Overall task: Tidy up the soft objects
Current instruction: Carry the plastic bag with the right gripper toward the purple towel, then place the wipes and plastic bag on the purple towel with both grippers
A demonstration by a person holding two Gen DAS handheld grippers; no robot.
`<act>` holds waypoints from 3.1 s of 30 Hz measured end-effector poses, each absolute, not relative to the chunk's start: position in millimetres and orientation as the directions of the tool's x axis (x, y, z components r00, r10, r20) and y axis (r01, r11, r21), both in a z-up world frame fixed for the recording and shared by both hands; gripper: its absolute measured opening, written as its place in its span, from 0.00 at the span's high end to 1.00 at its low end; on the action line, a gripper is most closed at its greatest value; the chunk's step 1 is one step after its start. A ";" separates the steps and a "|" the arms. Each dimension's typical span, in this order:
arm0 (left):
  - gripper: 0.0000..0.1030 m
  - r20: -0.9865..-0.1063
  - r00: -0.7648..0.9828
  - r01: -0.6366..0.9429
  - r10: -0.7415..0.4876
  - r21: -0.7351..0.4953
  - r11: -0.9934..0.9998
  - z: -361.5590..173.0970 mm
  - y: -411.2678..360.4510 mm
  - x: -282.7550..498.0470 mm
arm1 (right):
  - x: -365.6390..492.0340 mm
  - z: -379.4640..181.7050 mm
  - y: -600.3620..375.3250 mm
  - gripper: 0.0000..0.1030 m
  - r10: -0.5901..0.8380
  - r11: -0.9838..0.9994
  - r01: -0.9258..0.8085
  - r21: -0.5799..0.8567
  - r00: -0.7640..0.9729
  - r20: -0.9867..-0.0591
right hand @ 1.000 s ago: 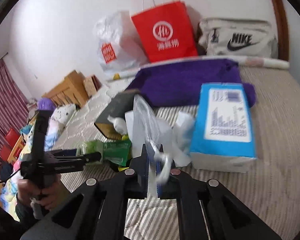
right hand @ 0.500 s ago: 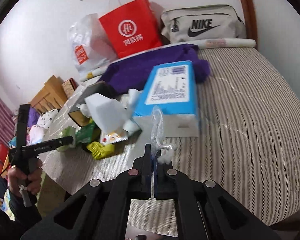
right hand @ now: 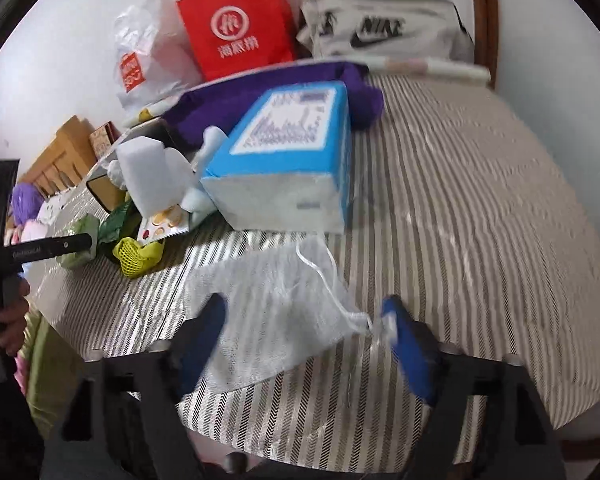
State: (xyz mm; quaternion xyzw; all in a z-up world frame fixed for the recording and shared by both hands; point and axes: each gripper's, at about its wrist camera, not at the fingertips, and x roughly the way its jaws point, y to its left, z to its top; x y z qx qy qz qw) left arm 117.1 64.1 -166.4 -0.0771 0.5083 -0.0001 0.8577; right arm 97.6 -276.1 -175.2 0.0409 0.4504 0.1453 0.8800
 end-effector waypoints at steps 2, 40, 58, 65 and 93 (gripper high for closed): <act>0.28 -0.873 0.481 -0.073 -0.082 -0.133 0.988 -166.4 62.3 117.4 | 97.2 -173.8 -266.5 0.09 0.300 0.949 -0.260 0.179 0.570 -0.765; 0.30 -0.867 0.476 -0.006 -0.148 -0.172 0.985 -172.4 60.8 110.5 | 106.6 -195.6 -224.8 0.89 0.237 0.942 -0.330 0.064 0.514 -0.824; 0.31 -0.827 0.545 0.004 -0.137 -0.161 0.987 -113.8 58.3 97.8 | 99.8 -119.9 -233.4 0.89 0.285 0.942 -0.310 0.125 0.550 -0.785; 0.31 -0.799 0.583 0.010 -0.147 -0.175 0.985 -84.7 61.7 114.8 | 127.9 -96.6 -239.9 0.89 0.301 0.943 -0.294 0.154 0.564 -0.769; 0.31 -0.839 0.521 0.034 -0.155 -0.161 0.986 -87.1 50.7 324.3 | 335.0 -94.0 -223.6 0.89 0.303 0.941 -0.303 0.151 0.554 -0.776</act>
